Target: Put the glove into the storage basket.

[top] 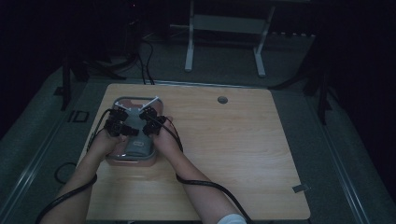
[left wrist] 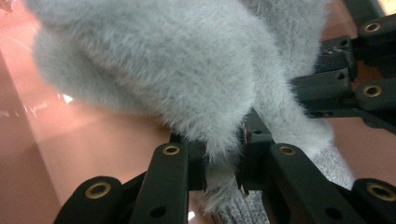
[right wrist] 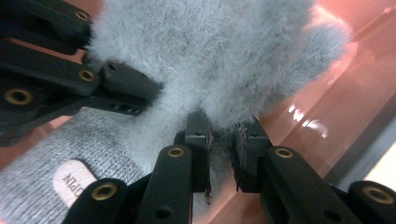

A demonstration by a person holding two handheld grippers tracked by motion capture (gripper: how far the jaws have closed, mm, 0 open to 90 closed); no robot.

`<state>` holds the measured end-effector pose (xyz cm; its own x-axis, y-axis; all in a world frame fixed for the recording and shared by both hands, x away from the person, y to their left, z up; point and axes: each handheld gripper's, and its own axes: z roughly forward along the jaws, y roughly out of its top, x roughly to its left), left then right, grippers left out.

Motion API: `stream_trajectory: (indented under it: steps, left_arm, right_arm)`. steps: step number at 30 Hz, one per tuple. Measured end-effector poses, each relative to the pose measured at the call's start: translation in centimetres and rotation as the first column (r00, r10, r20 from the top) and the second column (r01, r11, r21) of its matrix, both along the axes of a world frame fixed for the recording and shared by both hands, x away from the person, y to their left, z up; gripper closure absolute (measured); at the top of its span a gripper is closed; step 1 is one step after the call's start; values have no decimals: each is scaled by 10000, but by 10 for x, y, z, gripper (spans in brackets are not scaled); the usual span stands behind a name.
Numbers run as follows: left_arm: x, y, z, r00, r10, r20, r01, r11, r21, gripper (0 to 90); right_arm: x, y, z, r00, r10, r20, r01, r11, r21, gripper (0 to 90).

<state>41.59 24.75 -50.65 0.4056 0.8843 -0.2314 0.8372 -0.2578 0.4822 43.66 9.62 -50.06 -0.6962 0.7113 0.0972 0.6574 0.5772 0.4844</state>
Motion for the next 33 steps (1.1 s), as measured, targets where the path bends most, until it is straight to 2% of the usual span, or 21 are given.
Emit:
stream_trajectory:
  steps: [2, 6, 9, 11, 12, 13, 15, 16, 17, 19, 20, 21, 22, 23, 25, 26, 28, 29, 30, 33]
  left_arm:
    - [2, -2, -2, 9999, 49, -121, -47, 9998, 174, 741]
    - [3, -3, -3, 9995, 273, -163, -265, 9987, 440, 654]
    - [1, 0, -2, 9982, 584, 159, -595, 9955, 742, 566]
    - [-1, 1, 0, 9977, 615, 287, -633, 9960, 637, 533]
    - [-4, 6, 6, 9950, 758, 647, -792, 9955, 521, 487]
    - [-4, 6, 6, 9950, 758, 647, -792, 9955, 521, 478]
    - [-10, 14, 19, 9902, 925, 1051, -926, 9957, -41, 472]
    - [-10, 14, 19, 9902, 925, 1051, -926, 9957, -41, 452]
    - [-13, 16, 23, 9880, 949, 1219, -939, 9955, -140, 436]
    - [-22, 19, 32, 9859, 793, 1475, -722, 9960, -533, 392]
    - [-26, 20, 34, 9862, 589, 1550, -517, 9974, -498, 382]
    - [-26, 20, 34, 9862, 589, 1550, -517, 9974, -498, 351]
    - [-32, 19, 36, 9847, 290, 1718, -183, 9978, -637, 306]
    - [-32, 19, 36, 9847, 290, 1718, -183, 9978, -637, 294]
    - [-44, 14, 37, 9772, 151, 2116, 25, 9966, -829, 285]
    - [-44, 14, 37, 9772, 151, 2116, 25, 9966, -829, 266]
    - [-49, 11, 37, 9710, 59, 2390, 183, 9949, -992, 263]
    - [-51, 10, 37, 9678, -28, 2519, 269, 9954, -921, 258]
    - [-55, 7, 37, 9609, -144, 2767, 361, 9967, -733, 236]
    - [-62, 1, 37, 9555, -379, 2926, 594, 9961, -649, 188]
  right_arm:
    - [-1, 2, -1, 9996, 105, 243, -101, 9998, -167, 772]
    - [-1, 3, -1, 9992, 214, 339, -201, 9992, -356, 729]
    - [-1, 4, 1, 9986, 233, 485, -219, 9993, -304, 644]
    - [-1, 2, 5, 9975, 259, 664, -257, 9997, -33, 574]
    - [-1, 1, 7, 9964, 304, 796, -311, 9995, 73, 513]
    - [-1, -1, 9, 9947, 333, 972, -354, 9992, 208, 498]
    - [-1, -7, 16, 9941, 166, 1068, -231, 9979, 597, 507]
    - [-1, -10, 20, 9939, 52, 1100, -133, 9973, 724, 499]
    - [-1, -12, 24, 9938, 83, 1111, -191, 9952, 964, 464]
    - [-2, -18, 30, 9919, 252, 1244, -405, 9917, 1217, 377]
    - [-3, -21, 32, 9902, 327, 1357, -496, 9912, 1230, 344]
    - [-3, -21, 32, 9902, 327, 1357, -496, 9912, 1230, 344]
    - [-5, -27, 36, 9887, 463, 1425, -643, 9902, 1243, 283]
    - [-5, -27, 36, 9887, 463, 1425, -643, 9902, 1243, 283]
    - [-8, -34, 38, 9867, 733, 1453, -928, 9868, 1327, 206]
    - [-8, -34, 38, 9867, 733, 1453, -928, 9868, 1327, 206]
    - [-12, -41, 40, 9824, 983, 1590, -1215, 9822, 1436, 195]
    - [-13, -43, 40, 9798, 1176, 1619, -1406, 9803, 1387, 178]
    - [-14, -45, 40, 9780, 1260, 1660, -1498, 9789, 1393, 168]
    - [-21, -53, 41, 9744, 1335, 1811, -1610, 9760, 1468, 170]
